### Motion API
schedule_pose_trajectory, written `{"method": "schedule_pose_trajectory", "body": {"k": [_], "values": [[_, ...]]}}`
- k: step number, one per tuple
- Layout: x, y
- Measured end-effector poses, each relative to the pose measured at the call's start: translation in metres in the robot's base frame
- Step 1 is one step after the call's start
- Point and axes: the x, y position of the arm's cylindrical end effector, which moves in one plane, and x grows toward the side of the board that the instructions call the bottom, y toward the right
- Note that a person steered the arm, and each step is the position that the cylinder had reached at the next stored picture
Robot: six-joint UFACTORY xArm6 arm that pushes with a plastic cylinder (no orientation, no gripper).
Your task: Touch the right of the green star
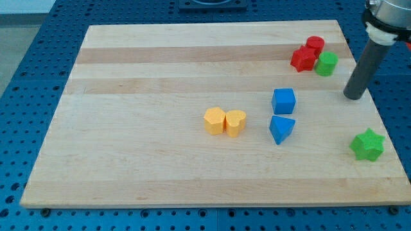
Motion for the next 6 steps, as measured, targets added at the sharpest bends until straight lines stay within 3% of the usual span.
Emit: {"method": "schedule_pose_trajectory", "body": {"k": [2, 3, 5, 6], "values": [[0.048, 0.058], [0.1, 0.081], [0.162, 0.08], [0.164, 0.031]]}}
